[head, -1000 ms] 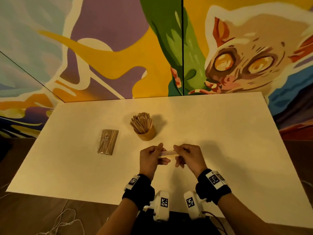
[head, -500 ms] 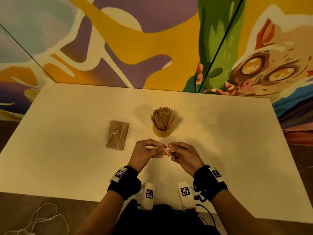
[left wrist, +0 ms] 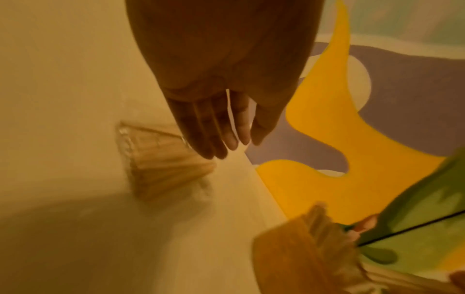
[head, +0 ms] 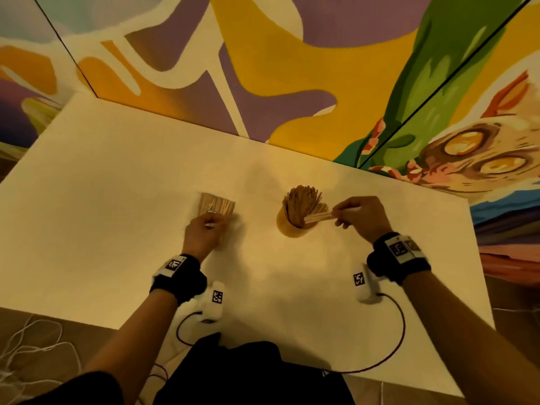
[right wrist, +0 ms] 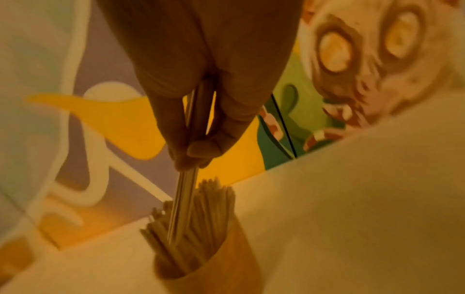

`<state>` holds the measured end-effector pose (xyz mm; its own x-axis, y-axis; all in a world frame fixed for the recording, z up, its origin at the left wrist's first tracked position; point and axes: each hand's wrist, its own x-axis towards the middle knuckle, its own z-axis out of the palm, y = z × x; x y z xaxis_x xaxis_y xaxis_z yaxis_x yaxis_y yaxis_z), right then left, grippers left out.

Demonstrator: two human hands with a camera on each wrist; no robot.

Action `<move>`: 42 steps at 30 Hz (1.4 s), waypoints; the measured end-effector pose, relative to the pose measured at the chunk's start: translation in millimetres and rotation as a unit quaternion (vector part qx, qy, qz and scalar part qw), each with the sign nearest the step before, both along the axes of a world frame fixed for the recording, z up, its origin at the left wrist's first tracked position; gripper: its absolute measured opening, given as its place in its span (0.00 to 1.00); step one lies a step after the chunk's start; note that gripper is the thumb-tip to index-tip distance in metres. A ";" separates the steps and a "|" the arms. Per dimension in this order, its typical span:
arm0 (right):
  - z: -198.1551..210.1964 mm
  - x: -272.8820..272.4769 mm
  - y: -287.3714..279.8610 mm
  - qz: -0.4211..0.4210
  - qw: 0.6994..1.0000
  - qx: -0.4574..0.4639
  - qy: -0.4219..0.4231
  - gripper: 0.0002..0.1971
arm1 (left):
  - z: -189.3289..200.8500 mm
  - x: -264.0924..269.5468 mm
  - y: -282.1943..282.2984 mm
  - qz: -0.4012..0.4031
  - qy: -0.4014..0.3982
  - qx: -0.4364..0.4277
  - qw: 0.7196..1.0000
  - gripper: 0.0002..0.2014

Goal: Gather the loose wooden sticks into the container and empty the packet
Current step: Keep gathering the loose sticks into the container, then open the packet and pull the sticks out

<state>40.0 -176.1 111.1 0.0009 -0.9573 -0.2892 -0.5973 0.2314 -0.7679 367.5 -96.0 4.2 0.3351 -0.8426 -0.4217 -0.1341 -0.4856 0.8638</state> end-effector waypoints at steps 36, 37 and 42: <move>-47.1 77.0 75.1 0.084 0.961 0.195 -0.176 0.16 | 23.8 -6.6 44.2 -0.234 0.273 0.079 0.930 0.21; -49.6 82.6 78.1 0.084 0.943 0.244 -0.211 0.15 | 27.3 -9.6 44.5 -0.249 0.280 0.077 0.924 0.21; -56.8 100.6 92.7 -0.041 0.917 0.235 -0.319 0.10 | 27.8 -10.9 48.4 -0.079 0.216 0.067 0.971 0.28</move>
